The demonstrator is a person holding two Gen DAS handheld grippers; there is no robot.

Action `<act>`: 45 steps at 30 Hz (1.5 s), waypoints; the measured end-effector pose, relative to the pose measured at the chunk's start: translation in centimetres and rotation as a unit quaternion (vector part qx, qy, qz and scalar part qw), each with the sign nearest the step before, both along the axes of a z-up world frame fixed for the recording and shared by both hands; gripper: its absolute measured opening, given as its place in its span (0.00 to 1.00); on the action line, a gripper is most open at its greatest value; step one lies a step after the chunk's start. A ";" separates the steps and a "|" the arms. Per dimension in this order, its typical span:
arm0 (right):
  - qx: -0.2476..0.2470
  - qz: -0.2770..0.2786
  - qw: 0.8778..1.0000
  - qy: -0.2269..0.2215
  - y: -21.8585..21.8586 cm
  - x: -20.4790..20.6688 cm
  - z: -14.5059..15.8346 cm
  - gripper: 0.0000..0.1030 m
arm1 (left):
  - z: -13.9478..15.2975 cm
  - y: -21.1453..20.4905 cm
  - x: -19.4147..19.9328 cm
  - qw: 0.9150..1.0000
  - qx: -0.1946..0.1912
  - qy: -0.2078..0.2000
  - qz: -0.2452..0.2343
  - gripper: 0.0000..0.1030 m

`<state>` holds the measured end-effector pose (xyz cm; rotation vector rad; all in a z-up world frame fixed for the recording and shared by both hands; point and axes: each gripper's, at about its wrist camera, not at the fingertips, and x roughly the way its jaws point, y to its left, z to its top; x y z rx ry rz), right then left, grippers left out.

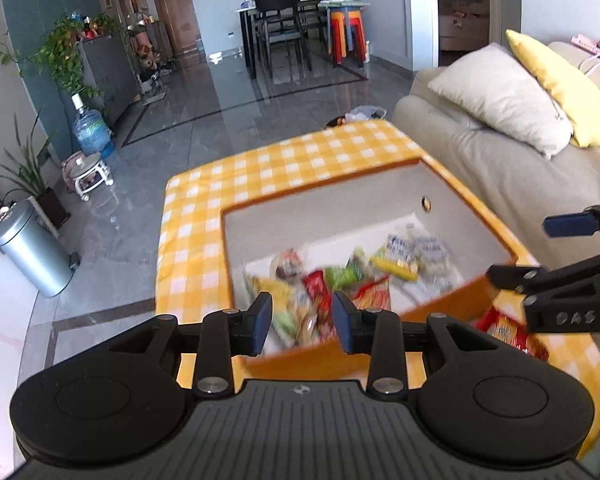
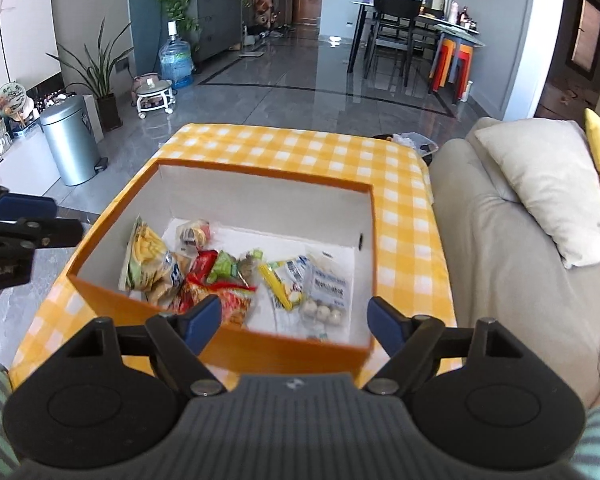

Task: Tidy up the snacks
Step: 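Move both tools back toward the red Mimi bag and green stick, then grasp the green sausage stick with right tool while left tool approaches red Mimi bag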

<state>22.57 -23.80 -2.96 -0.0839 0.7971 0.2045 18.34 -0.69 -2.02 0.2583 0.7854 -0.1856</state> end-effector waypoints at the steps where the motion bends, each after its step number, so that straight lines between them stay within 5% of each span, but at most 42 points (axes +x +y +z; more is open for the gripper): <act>1: 0.000 -0.003 1.000 -0.001 -0.3 -0.7 -0.1 0.75 | -0.1 0.2 -0.4 1.000 0.004 0.002 0.003 0.40; 21: -0.028 -0.018 0.996 0.085 -3.9 -8.8 -6.9 0.75 | -5.4 -1.4 -7.0 0.996 -0.047 0.080 -0.015 0.43; 45: 0.007 -0.048 0.990 0.136 -6.7 -6.9 -12.2 0.74 | -9.9 -4.8 -5.5 0.984 -0.092 0.146 -0.039 0.43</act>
